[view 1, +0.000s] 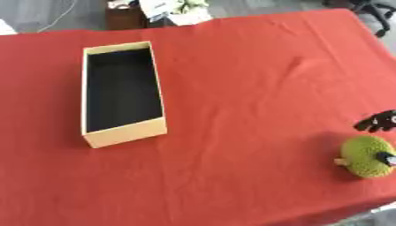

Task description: Pick up objects on the table and place them in the box.

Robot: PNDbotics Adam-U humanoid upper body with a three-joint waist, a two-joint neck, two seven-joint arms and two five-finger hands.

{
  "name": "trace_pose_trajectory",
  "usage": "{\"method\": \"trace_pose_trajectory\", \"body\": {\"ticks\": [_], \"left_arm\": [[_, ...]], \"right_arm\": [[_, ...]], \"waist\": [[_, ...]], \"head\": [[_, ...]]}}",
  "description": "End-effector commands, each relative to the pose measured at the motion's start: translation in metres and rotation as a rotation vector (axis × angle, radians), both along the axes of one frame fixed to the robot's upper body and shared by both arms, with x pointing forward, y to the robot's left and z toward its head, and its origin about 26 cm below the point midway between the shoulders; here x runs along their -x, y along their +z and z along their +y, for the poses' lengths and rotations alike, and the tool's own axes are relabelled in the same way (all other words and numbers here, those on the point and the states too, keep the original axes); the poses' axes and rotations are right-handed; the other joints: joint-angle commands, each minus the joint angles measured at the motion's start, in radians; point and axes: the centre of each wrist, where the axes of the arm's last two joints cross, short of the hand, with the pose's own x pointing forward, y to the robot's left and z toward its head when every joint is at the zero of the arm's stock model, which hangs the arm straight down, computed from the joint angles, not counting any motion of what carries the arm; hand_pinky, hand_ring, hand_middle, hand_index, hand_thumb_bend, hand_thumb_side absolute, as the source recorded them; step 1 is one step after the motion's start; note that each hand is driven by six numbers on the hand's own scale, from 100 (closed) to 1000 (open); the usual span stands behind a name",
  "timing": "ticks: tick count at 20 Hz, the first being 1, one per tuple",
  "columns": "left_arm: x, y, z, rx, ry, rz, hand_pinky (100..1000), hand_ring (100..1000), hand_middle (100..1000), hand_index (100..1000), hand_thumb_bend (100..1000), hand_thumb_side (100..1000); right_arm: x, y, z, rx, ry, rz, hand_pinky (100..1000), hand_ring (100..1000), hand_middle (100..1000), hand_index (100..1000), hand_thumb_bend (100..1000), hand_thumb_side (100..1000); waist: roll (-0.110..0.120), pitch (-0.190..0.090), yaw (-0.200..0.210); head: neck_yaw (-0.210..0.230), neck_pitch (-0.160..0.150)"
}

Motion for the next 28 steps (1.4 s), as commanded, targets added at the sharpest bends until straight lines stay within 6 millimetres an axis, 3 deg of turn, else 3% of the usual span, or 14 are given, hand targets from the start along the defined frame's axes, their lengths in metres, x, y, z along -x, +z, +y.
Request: {"method": "trace_pose_trajectory", "body": {"ticks": [1,12,19,28], "left_arm": [[0.0001,0.0089,0.001,-0.023,-0.007,-0.023,556,647,732,642,123,683],[-0.0001,0.0086,0.0007,-0.014,-0.008,-0.022,556,647,733,642,125,682],[-0.0001,0.0081,0.0003,-0.011,-0.009,-0.021,555,647,733,641,125,683],[0.0001,0.0073,0.0001,-0.008,-0.008,-0.018,555,647,734,641,125,683]], "right_arm": [[0.0,0.0111,-0.0057,0.037,-0.023,-0.019,914,926,924,1000,158,366],[-0.0009,0.0101,-0.0064,0.04,-0.018,-0.014,908,912,868,987,139,370],[-0.0017,0.0075,-0.0077,0.042,-0.021,-0.003,875,857,782,949,109,360],[-0.0024,0.0064,-0.0082,0.04,-0.022,0.004,867,848,765,941,100,358]], "waist": [[-0.001,-0.016,0.002],[-0.003,-0.02,0.008],[-0.004,-0.018,0.008],[-0.004,-0.017,0.008]], "head": [[-0.013,-0.017],[-0.049,-0.009],[-0.045,-0.006],[-0.044,-0.005]]}}
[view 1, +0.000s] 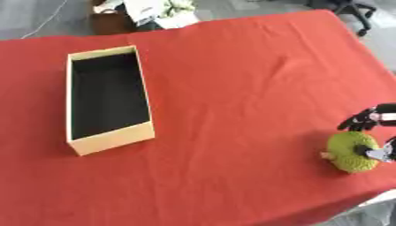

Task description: Pick up objects on the table and place them in the box.

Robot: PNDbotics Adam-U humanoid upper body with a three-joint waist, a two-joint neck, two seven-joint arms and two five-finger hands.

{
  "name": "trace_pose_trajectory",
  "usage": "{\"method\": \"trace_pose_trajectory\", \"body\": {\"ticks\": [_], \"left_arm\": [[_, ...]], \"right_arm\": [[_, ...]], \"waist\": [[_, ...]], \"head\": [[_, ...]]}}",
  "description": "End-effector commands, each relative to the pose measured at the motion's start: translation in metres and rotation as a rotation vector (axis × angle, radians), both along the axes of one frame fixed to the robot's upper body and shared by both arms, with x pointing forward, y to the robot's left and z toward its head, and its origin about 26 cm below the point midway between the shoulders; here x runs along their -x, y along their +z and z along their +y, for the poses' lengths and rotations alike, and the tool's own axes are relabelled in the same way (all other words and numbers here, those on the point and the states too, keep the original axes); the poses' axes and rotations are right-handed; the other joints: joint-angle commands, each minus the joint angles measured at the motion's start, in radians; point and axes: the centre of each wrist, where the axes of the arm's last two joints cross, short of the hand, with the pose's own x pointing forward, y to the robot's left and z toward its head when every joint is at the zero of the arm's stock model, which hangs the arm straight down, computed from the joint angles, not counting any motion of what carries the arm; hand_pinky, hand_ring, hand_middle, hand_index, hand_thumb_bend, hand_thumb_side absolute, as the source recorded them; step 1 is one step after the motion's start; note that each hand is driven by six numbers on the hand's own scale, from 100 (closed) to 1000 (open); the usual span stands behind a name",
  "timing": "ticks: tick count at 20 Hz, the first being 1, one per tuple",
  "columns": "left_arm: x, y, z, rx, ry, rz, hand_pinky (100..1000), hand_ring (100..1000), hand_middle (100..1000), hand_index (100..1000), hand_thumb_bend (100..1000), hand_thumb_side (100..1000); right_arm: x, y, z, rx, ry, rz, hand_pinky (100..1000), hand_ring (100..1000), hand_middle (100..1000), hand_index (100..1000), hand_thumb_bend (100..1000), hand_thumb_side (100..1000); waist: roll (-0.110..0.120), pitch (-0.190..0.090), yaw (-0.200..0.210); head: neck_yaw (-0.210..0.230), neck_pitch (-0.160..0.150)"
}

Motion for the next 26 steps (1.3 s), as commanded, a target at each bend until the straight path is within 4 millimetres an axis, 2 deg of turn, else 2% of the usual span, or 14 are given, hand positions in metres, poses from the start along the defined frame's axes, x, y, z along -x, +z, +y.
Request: {"method": "trace_pose_trajectory", "body": {"ticks": [1,4,7,13,20,26], "left_arm": [[0.0,0.008,0.001,-0.02,-0.005,-0.019,555,647,734,641,125,683],[0.0,0.008,0.001,-0.02,-0.006,-0.018,555,647,734,641,125,684],[0.0,0.008,0.001,-0.018,-0.007,-0.017,555,648,735,641,125,684],[0.0,0.008,0.0,-0.018,-0.009,-0.015,555,648,735,641,125,684],[-0.001,0.009,0.0,-0.019,-0.012,-0.017,555,648,735,641,125,683],[-0.001,0.009,0.0,-0.02,-0.013,-0.018,555,649,736,641,124,682]], "right_arm": [[0.0,0.011,-0.004,0.033,-0.006,-0.01,866,846,762,935,100,360],[-0.001,0.011,-0.004,0.03,-0.002,-0.011,866,843,749,920,100,357],[-0.001,0.013,-0.002,0.02,0.009,-0.017,860,833,698,860,100,359],[-0.001,0.018,0.001,0.004,0.026,-0.031,851,816,642,797,100,333],[-0.001,0.022,0.003,-0.011,0.042,-0.047,837,791,596,747,100,296],[-0.001,0.025,0.006,-0.025,0.053,-0.055,821,765,548,704,100,246]], "waist": [[-0.002,-0.013,0.0],[-0.002,-0.012,-0.001],[-0.002,-0.012,-0.001],[-0.002,-0.013,0.0],[-0.001,-0.01,-0.003],[0.0,-0.011,-0.004]], "head": [[0.001,0.001],[0.002,0.002],[-0.001,0.003],[-0.007,0.006],[0.028,0.007],[0.035,0.009]]}}
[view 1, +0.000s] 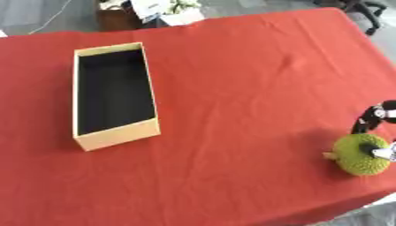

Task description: Pick up objects on the table and place them in the box.

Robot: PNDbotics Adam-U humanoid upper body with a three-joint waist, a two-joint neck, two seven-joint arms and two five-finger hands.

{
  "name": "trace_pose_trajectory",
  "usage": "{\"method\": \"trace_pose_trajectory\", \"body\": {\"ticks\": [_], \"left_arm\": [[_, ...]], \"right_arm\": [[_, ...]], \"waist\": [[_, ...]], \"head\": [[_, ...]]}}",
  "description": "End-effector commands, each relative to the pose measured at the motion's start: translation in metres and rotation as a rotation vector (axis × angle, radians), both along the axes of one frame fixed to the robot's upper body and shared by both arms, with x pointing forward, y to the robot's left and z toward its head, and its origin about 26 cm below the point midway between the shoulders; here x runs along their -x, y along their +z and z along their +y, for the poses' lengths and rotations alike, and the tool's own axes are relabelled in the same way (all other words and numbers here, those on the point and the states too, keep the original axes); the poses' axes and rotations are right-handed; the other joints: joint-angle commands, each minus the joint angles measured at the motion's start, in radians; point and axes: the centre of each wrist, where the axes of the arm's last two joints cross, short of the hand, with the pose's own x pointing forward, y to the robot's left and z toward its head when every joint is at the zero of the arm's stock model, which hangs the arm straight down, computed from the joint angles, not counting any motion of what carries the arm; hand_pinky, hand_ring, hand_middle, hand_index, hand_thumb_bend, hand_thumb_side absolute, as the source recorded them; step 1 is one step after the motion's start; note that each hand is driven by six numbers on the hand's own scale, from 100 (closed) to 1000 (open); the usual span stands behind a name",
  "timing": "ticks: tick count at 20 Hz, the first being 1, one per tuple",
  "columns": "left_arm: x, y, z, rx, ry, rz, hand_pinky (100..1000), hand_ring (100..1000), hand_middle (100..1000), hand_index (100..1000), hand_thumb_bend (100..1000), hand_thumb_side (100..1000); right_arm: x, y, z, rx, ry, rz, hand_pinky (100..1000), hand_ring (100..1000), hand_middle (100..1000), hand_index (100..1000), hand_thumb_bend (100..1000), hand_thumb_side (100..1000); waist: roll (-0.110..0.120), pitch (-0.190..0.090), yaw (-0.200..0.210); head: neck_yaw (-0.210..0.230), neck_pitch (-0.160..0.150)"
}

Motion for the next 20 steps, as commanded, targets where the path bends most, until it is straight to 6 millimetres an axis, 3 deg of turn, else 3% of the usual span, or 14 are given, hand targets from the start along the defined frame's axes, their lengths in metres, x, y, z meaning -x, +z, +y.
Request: {"method": "trace_pose_trajectory", "body": {"ticks": [1,7,20], "left_arm": [[0.0,0.008,0.001,-0.021,-0.008,-0.019,555,649,736,641,124,682],[0.0,0.007,0.0,-0.019,-0.009,-0.016,555,649,736,641,124,683],[0.001,0.007,0.0,-0.016,-0.009,-0.012,553,649,736,640,125,683]], "right_arm": [[0.001,0.019,0.0,0.019,0.013,-0.038,821,765,548,704,100,246],[0.001,0.023,0.002,-0.006,0.021,-0.047,801,737,532,688,100,210],[0.003,0.036,0.006,-0.07,0.045,-0.091,759,683,475,615,100,252]], "waist": [[-0.002,-0.014,-0.001],[-0.002,-0.013,-0.002],[-0.003,-0.014,-0.004]], "head": [[0.004,0.0],[0.004,-0.003],[0.006,-0.007]]}}
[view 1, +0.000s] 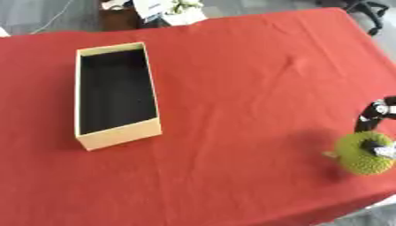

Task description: Pick up objects on the table and place them in the box.

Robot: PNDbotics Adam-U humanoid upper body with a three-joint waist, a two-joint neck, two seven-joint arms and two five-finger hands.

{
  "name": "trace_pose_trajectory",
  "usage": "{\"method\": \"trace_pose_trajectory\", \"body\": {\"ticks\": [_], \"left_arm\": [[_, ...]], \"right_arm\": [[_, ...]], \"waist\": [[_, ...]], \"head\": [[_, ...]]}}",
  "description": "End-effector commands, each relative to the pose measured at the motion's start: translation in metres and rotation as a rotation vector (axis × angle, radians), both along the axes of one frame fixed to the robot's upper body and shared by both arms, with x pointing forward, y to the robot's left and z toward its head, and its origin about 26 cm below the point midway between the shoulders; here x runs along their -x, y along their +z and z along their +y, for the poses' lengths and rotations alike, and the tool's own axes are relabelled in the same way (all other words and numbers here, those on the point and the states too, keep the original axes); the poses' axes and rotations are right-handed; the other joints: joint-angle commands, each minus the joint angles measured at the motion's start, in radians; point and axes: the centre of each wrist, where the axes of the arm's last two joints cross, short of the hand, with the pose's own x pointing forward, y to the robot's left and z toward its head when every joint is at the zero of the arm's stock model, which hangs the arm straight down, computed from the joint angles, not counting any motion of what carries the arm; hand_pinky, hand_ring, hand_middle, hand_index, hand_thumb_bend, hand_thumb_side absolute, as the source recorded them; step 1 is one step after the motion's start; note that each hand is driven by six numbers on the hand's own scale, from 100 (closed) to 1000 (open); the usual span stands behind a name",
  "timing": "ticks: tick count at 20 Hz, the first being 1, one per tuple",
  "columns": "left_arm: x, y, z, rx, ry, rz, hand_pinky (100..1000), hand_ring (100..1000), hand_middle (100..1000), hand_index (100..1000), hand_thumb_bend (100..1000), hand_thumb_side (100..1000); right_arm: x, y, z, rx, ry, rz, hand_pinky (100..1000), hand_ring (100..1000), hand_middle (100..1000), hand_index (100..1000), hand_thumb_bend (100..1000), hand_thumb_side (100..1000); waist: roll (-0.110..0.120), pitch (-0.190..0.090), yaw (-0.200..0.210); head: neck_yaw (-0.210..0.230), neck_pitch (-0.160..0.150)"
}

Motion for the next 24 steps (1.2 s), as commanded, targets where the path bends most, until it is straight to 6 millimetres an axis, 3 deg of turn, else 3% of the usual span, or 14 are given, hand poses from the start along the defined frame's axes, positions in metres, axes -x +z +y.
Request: {"method": "trace_pose_trajectory", "body": {"ticks": [1,12,24], "left_arm": [[0.001,0.007,0.0,-0.015,-0.007,-0.017,553,649,736,641,125,683],[0.001,0.006,0.0,-0.013,-0.006,-0.014,552,649,737,640,125,683],[0.0,0.006,-0.001,-0.01,-0.013,-0.01,551,649,738,640,125,684]], "right_arm": [[0.002,0.022,0.001,0.006,0.011,-0.057,758,681,473,613,100,253],[0.005,0.039,0.01,-0.004,0.044,-0.153,755,669,458,596,100,221],[0.001,0.064,0.034,-0.011,0.153,-0.307,758,657,454,597,100,170]], "waist": [[-0.003,-0.014,-0.002],[-0.004,-0.014,-0.003],[-0.006,-0.015,0.01]], "head": [[0.002,-0.007],[0.002,-0.005],[-0.001,-0.007]]}}
